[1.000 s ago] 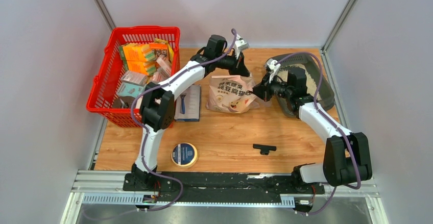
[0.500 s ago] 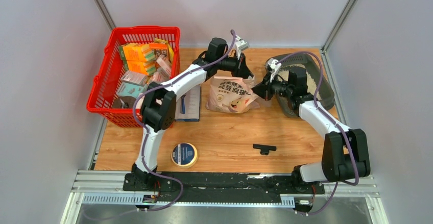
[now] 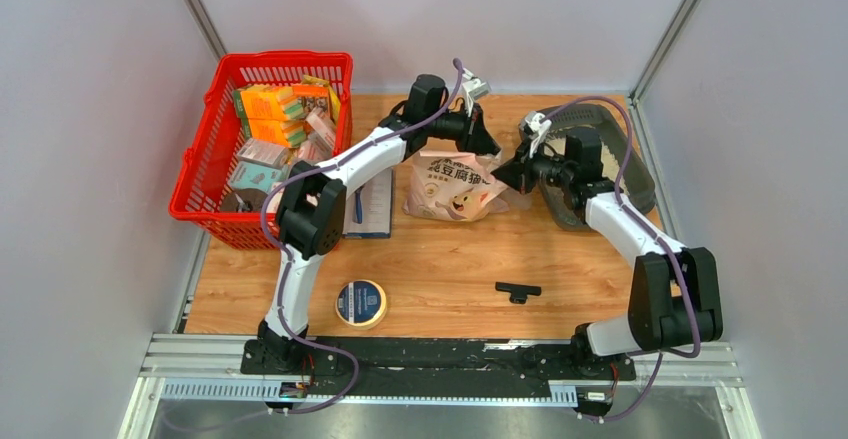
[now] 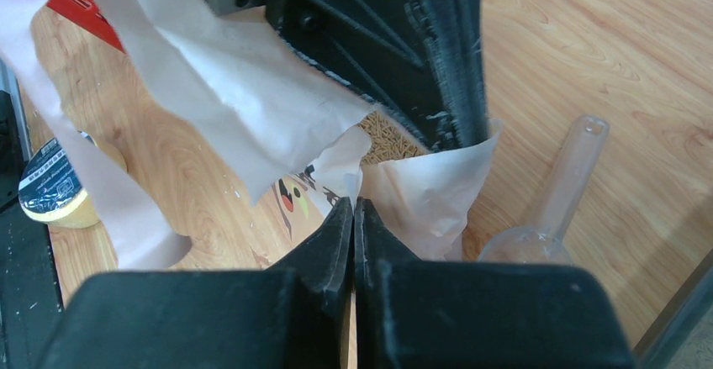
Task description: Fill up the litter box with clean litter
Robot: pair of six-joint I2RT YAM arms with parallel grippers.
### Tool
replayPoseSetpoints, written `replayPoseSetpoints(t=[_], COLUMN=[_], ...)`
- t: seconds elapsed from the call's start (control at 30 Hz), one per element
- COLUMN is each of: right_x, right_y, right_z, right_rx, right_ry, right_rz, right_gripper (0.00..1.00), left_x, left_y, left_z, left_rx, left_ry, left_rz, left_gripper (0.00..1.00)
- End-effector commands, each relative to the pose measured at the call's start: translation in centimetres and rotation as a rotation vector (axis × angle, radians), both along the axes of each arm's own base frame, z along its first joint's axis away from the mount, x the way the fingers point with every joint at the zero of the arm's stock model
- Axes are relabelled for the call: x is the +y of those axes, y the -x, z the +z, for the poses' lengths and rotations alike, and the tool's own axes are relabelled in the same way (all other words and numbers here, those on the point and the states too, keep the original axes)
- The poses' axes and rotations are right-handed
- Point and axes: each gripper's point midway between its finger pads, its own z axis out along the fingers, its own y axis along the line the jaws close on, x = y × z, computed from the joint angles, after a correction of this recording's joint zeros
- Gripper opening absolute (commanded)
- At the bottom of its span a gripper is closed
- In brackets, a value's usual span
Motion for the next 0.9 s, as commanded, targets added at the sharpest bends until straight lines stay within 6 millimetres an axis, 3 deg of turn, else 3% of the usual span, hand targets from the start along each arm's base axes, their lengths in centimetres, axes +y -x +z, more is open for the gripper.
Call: replayPoseSetpoints(t=[0.0, 0.27, 0.37, 0.6, 0.87], right_x=[-0.7, -1.3, -1.9, -3.0, -3.3], right_y=[-1.9, -1.6, -1.4, -2.0, -2.9], right_z=[2.2, 1.8, 1.4, 1.1, 1.4], right_rx=[-0.093, -0.107, -0.112, -0.139, -0.187], right_ry=[0.002, 0.051, 0.089, 0.13, 0.144], right_rz=[-0.009, 0.027, 0.025, -0.008, 0.002], right_gripper=[0.03, 0.09, 0.13, 0.4, 0.53], left_x=[0.0, 0.1, -0.1, 0.2, 0.5], left_y=[3.7, 3.7, 3.4, 3.6, 3.8], left_z=[1.5, 1.1, 1.8, 2.1, 2.2], left_rx=[0.048, 0.099, 0.091, 0.114, 0.13], left_ry=[0.023, 0.024, 0.046, 0.05, 0.045], left_rz=[-0.135, -0.113, -0.103, -0.114, -0.122], left_gripper=[0.06, 0.05, 0.04, 0.03, 0.03])
